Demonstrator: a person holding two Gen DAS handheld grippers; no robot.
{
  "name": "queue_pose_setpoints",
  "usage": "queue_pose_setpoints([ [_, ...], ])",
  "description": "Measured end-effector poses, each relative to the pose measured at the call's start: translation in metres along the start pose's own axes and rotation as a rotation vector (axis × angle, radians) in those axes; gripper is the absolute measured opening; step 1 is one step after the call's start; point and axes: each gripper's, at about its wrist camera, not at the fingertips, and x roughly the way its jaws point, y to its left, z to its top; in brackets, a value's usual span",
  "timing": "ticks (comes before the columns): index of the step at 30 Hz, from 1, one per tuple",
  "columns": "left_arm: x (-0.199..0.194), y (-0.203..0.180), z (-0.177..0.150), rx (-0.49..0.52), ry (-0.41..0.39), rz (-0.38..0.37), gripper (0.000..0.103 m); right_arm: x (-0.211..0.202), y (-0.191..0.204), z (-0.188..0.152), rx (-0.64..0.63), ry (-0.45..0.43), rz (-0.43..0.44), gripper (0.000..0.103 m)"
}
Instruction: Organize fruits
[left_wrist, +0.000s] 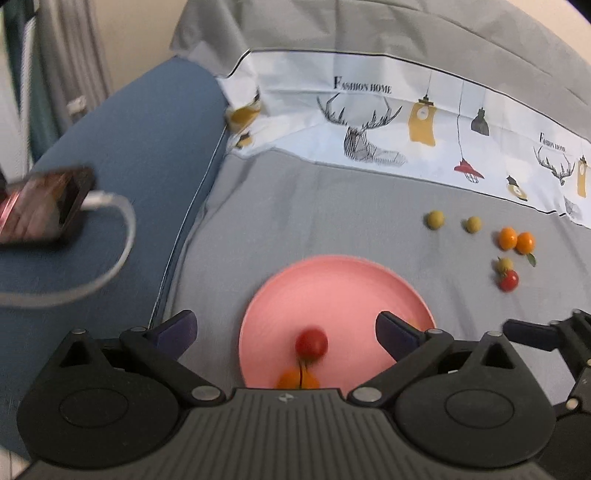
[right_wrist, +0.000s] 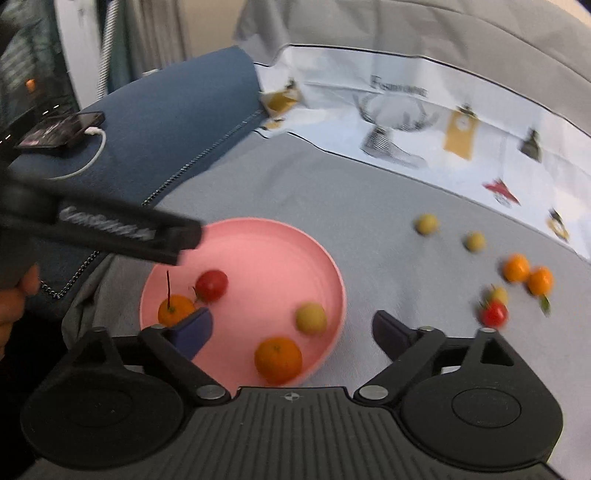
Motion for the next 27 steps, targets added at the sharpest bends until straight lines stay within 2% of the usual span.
queue_pose_setpoints([
  [5,-0.032,0.014,-0.021,-0.081,0.056,-0.009,0.103,-0.037,0.003,-0.016,0.062,0.009,-0.025,0.102],
  [13,-0.098,0.017,-0.043,-0.090,-0.015,0.037,0.103,-0.098,0.024,-0.026,0.052,-0.083,-0.061,0.102],
  [17,-0.119,0.009,-0.055,-0.088,-0.012,0.028,0.103,-0.126,0.035,-0.035,0.022,-0.127,-0.085,0.102],
  [27,-0.164,-0.006,-0.075,-0.069,-0.077,0.036,0.103,-0.179,0.043,-0.057,0.016,-0.212,-0.119,0.102],
])
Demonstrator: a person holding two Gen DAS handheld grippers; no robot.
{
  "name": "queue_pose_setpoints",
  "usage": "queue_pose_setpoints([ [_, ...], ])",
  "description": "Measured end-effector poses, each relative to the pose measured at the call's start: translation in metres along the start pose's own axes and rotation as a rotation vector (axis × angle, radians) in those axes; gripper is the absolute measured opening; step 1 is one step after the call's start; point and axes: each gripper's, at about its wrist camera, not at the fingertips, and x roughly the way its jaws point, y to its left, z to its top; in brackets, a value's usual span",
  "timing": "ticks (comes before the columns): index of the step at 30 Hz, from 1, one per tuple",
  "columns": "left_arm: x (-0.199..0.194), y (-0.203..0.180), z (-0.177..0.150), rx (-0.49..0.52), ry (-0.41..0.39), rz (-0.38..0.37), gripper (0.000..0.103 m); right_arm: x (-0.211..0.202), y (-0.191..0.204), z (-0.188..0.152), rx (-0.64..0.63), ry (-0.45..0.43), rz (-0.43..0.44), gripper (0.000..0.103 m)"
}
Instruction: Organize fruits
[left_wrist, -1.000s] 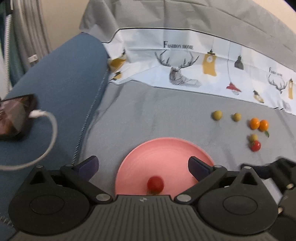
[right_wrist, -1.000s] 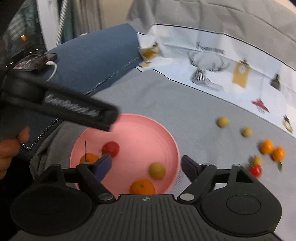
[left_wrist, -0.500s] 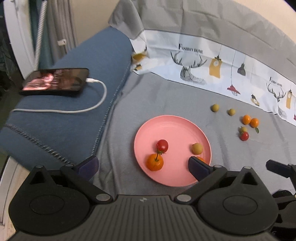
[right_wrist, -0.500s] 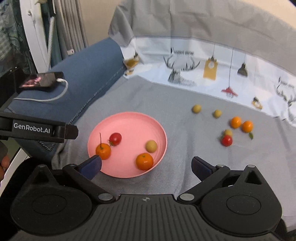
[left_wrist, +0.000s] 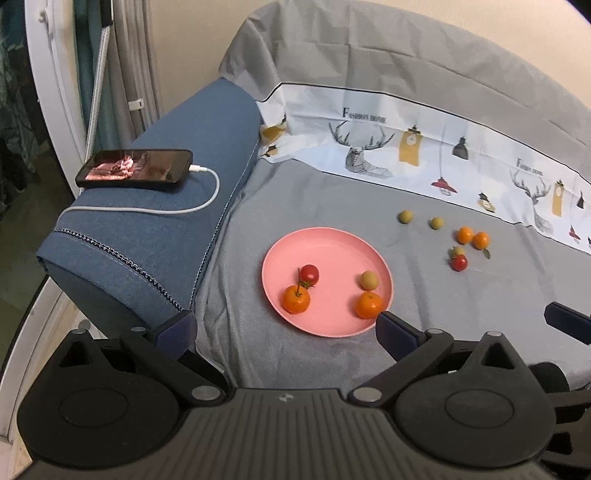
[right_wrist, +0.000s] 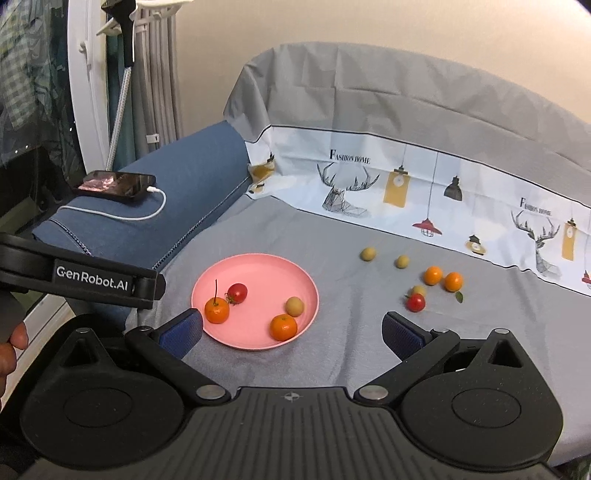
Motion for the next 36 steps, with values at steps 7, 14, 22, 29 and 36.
queue_pose_setpoints([
  [7,-0.022,-0.005,-0.011,0.012,-0.037,0.007,0.103,-0.023,0.000,-0.006,0.005,-0.038,0.000,0.102],
  [14,-0.034,-0.012,-0.013,0.036,-0.060,0.012,0.103,-0.034,-0.003,-0.009,0.015,-0.065,-0.005,0.102],
  [22,-0.040,-0.011,-0.016,0.035,-0.067,0.023,0.103,-0.042,-0.002,-0.011,0.015,-0.086,-0.001,0.102],
  [29,-0.041,-0.012,-0.015,0.044,-0.073,0.024,0.103,-0.042,-0.003,-0.012,0.024,-0.084,-0.003,0.102],
  [36,-0.037,-0.011,-0.015,0.043,-0.062,0.028,0.103,-0.038,-0.003,-0.011,0.026,-0.069,0.004,0.102],
])
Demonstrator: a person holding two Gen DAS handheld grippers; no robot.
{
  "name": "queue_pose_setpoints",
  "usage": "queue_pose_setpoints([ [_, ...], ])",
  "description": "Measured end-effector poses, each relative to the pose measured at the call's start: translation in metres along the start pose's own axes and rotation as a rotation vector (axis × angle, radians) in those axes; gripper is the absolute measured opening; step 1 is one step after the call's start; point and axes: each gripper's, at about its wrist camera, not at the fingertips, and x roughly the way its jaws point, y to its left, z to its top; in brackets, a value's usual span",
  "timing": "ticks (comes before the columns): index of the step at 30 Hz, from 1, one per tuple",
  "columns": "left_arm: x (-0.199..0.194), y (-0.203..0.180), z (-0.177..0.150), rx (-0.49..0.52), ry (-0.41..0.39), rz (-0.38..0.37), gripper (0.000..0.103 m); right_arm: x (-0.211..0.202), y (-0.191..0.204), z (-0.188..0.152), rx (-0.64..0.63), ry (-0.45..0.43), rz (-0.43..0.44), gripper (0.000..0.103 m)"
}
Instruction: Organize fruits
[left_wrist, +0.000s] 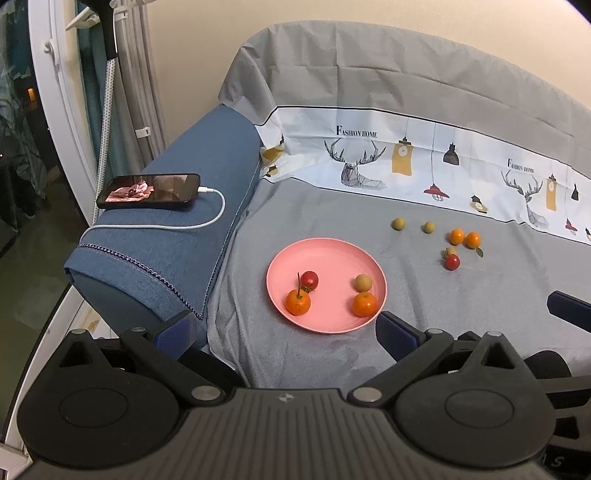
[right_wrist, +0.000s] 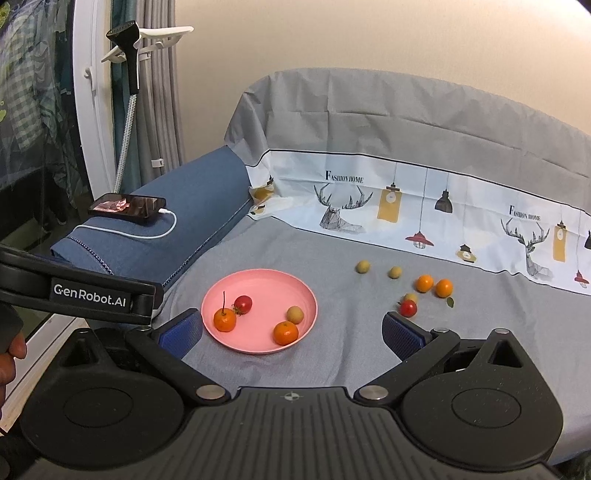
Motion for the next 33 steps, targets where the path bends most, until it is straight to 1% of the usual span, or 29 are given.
queue_pose_setpoints([
  [23,0.043,-0.005,0.005,0.031,0.091,0.009,0.103,0.039,-0.014,-0.005,0.055,0.094,0.002,0.102],
  [33,0.062,-0.019,0.016,0.082,0.115,0.030,0.103,0.057,-0.034,-0.011,0.127,0.123,-0.008,0.102],
])
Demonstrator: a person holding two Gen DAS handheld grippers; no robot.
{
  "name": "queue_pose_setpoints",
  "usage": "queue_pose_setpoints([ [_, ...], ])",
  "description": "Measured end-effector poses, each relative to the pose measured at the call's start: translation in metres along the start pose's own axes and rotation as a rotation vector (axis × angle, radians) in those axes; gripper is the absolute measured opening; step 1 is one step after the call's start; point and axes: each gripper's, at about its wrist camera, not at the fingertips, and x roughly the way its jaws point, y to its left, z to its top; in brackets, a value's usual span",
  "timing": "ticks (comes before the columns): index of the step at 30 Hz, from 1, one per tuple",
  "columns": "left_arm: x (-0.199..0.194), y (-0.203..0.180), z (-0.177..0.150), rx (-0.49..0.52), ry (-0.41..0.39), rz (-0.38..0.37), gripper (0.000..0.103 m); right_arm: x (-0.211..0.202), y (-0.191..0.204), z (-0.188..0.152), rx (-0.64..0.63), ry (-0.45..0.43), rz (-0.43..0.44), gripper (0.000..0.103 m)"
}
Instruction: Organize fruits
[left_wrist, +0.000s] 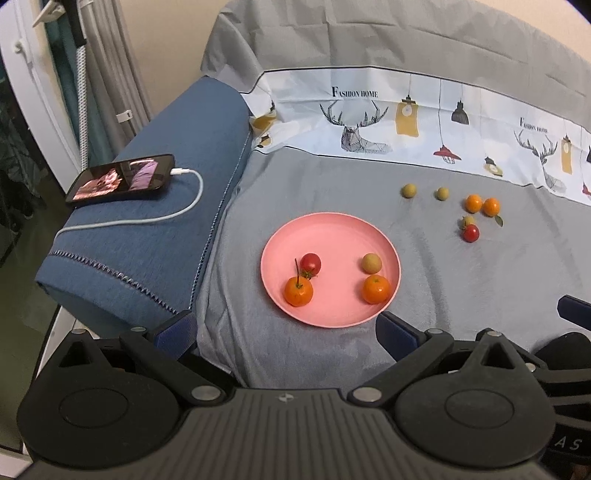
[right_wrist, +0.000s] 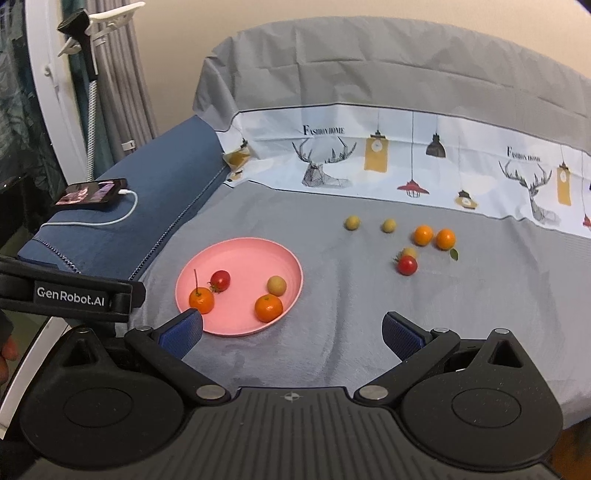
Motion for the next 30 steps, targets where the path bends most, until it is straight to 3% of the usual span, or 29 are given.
queue_pose_setpoints([
  [6,0.024,-0.018,0.018,0.026,0.039,-0.008,0.103,0.014,-0.028,0.002,0.077,0.010,-0.035,0.102],
  [10,0.046,-0.035,0.038,0.041,0.071,-0.031,0.103,0.027,-0.060,0.005,0.127,-0.006,-0.112,0.102],
  [18,0.118,-0.086,0.104,0.025,0.123,-0.116,0.103,0.078,-0.133,0.023,0.208,-0.034,-0.244,0.102],
  [24,0.203,-0.126,0.154,0.028,0.153,-0.123,0.103,0.153,-0.186,0.050,0.126,-0.039,-0.367,0.102],
  [30,0.296,-0.163,0.187,0.026,0.222,-0.140,0.103,0.252,-0.235,0.066,0.055,0.042,-0.377,0.102],
])
